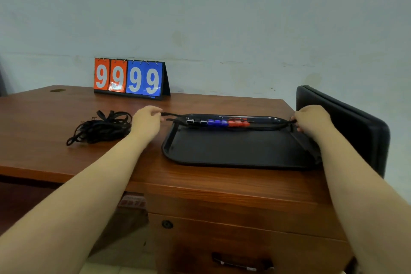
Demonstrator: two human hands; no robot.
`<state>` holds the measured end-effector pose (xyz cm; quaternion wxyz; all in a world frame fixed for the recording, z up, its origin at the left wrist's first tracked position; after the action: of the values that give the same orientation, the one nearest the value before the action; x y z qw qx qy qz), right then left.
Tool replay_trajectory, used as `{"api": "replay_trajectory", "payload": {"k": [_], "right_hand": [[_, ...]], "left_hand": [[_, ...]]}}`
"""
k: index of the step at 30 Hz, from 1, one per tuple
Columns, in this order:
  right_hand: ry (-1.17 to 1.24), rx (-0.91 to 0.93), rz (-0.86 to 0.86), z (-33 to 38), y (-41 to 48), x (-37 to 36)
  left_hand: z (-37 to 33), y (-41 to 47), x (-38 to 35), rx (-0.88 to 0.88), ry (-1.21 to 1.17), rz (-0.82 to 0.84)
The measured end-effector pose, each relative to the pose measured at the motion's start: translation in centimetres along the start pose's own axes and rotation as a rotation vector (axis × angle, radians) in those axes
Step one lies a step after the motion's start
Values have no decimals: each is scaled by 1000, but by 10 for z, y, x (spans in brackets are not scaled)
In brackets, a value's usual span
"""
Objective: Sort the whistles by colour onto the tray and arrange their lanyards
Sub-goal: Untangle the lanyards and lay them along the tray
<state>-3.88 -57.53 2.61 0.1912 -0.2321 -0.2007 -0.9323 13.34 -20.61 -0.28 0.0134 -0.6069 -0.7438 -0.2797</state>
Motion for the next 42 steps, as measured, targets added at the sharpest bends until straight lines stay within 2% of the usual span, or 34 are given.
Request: {"api": "replay_trajectory", "payload": {"k": [2,3,8,13,18,22,24,27,31,34,38,42], "right_hand": [[-114,116,-50,3,1,-1],[-126,138,-63,0,1,-3],[-43,114,-93,-14,10,-9],[-40,96,-49,-16,7,-13],[-47,88,-79,-18,5,-10],[69,44,-96,-19,5,-10],[72,98,-151,-16,4,-7],[-52,263,-233,-9,0,-1],[-132,316,12,-8,-6,-14],[-318,404,177,-4,-13,-25],[-470,428,235,-3,-15,-30],[-505,432,244,-3,-14,-32]], "left_hand": [[10,1,-9,103,-73,-81],[12,0,-13,102,-67,-99],[12,5,-19,-61,80,-108],[12,5,-19,1,34,-76],[10,1,-18,49,-41,-40],[8,-1,-18,21,4,-65],[4,-5,-17,-13,53,-96],[3,-6,-17,-33,52,-86],[1,-3,-22,-63,86,-3],[4,1,-26,-86,147,47],[7,3,-29,-75,198,90],[7,3,-29,-88,201,87]]}}
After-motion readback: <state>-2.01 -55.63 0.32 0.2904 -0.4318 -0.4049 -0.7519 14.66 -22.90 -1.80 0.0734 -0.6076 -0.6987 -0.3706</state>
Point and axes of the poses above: each hand's wrist, its own y-axis towards the middle knuckle, its own x-axis out of the back of the hand, z = x × y, the point moved 4 cm from there along y, towards the middle knuckle, and after that the axes turned 11 degrees about -z, right-handed, at the moved point
